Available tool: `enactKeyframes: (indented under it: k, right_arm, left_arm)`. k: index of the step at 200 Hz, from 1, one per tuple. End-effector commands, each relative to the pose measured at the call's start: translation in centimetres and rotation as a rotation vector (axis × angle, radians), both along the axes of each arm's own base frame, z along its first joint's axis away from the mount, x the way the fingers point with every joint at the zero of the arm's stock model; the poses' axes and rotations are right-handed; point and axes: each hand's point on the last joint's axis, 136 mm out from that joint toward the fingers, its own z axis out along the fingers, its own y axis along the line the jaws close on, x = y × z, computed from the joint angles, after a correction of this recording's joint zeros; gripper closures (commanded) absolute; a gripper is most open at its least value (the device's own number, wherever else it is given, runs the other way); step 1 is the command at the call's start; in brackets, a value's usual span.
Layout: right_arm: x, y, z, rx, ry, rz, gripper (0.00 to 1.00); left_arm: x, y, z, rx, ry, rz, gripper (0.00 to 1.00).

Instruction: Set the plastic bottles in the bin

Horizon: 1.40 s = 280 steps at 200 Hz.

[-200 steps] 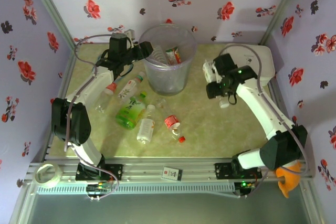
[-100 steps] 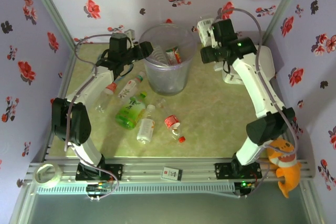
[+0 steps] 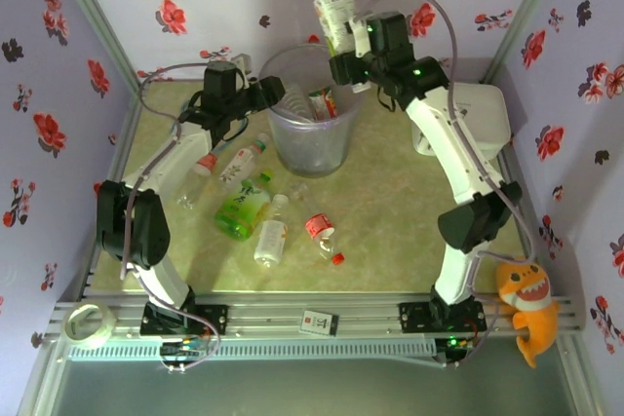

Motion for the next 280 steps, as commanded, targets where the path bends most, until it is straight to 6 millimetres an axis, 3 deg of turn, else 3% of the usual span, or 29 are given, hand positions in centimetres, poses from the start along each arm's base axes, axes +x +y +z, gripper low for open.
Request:
enactKeyframes:
  k: [1, 54, 87, 142, 203, 238, 268, 280]
  right_arm:
    - [0.5, 3.4, 0.4, 0.028, -0.029, 0.107, 0.26]
    - [1.4, 5.9, -5.9, -0.012, 0.108, 0.183, 0.25]
    - [1.1, 6.2, -9.5, -0.052, 0.18, 0.205, 0.25]
    - [0.6, 6.1, -14.0, -0.097, 0.266, 0.231, 0.22]
    - [1.2, 5.8, -16.0, -0.088, 0.337, 0.22, 0.11]
    - [1.6, 5.6, -16.5, -0.083, 0.353, 0.207, 0.15]
    - [1.8, 5.6, -15.9, -0.075, 0.34, 0.208, 0.12]
    - [1.9, 5.7, -15.0, -0.065, 0.323, 0.21, 0.05]
  left_arm:
    - [-0.3, -0.9, -3.1, 0.023, 0.08, -0.033, 0.28]
    - [-0.2, -1.0, -3.0, 0.023, 0.076, -0.033, 0.28]
    - [-0.2, -1.0, -2.9, 0.023, 0.072, -0.033, 0.29]
    - [-0.1, -1.0, -3.1, 0.022, 0.076, -0.033, 0.28]
    - [-0.2, -1.0, -3.0, 0.024, 0.075, -0.033, 0.28]
    - [-0.2, -1.0, -3.1, 0.024, 0.077, -0.033, 0.28]
    - [-0.2, -1.0, -3.0, 0.026, 0.076, -0.035, 0.28]
    - [-0.2, -0.9, -3.1, 0.028, 0.076, -0.034, 0.28]
